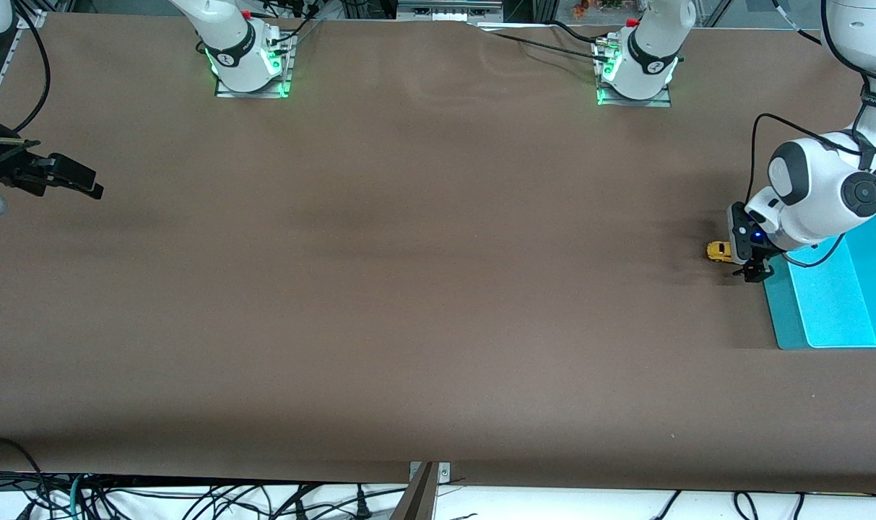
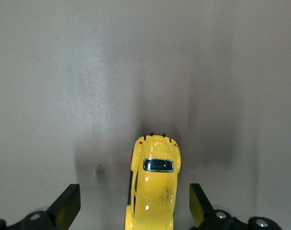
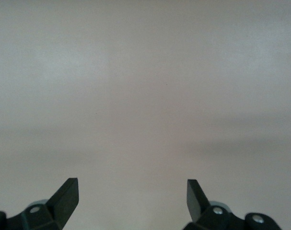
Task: Wind and store yellow beetle car
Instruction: 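Lift the car with the left gripper and lower it into the bin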
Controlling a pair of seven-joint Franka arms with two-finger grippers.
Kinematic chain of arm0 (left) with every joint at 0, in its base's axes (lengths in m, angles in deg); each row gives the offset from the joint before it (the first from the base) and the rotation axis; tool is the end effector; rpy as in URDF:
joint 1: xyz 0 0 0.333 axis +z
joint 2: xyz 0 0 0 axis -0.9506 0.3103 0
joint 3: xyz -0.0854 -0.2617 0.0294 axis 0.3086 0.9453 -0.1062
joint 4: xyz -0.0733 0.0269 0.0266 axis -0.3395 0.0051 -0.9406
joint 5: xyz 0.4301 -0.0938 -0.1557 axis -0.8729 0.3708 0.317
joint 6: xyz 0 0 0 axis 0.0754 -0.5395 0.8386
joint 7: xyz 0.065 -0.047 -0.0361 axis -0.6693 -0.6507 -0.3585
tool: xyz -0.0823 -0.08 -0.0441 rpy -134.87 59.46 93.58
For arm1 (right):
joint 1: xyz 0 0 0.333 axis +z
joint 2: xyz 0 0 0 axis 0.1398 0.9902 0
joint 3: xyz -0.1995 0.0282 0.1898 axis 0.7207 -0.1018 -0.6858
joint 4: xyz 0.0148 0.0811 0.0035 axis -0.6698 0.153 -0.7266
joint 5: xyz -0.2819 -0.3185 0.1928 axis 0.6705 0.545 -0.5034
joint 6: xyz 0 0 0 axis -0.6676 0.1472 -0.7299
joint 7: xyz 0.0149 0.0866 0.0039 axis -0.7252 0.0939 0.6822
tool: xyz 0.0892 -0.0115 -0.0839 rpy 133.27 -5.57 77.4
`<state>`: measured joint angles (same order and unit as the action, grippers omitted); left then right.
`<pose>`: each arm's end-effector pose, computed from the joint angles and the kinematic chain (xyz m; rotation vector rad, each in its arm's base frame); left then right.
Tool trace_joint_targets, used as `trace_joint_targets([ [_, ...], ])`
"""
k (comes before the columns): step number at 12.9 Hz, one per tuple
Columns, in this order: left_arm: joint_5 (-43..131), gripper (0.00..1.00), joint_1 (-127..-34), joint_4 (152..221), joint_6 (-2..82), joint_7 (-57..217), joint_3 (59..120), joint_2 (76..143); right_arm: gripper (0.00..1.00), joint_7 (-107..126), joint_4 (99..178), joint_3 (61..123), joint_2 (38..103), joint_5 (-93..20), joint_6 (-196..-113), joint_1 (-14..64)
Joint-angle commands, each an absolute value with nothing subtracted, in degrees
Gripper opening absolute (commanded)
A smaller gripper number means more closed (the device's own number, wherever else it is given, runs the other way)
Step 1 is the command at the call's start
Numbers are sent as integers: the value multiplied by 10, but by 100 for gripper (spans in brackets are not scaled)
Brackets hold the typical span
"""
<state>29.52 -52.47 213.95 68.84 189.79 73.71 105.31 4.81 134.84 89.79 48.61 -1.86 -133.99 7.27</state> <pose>0.5497 0.1634 0.0878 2.1897 -2.2260 -0.0838 0.6400 -0.0385 0.5035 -3.1007 0.0944 0.0587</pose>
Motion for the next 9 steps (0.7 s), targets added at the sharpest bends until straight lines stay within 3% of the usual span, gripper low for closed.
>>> trace_joint_targets([
  [1, 291, 100, -518, 2152, 704, 1913, 739, 1049, 100, 44, 1342, 893, 487, -28, -1332, 66],
  [6, 291, 100, -518, 2181, 750, 1913, 736, 1054, 100, 45, 1342, 894, 489, -31, -1333, 66],
  [7, 291, 96, -518, 2181, 750, 1913, 736, 1054, 100, 45, 1342, 895, 489, -31, -1331, 66],
  [9, 291, 75, -518, 2181, 750, 1914, 736, 1053, 100, 45, 1342, 895, 489, -31, -1334, 66],
])
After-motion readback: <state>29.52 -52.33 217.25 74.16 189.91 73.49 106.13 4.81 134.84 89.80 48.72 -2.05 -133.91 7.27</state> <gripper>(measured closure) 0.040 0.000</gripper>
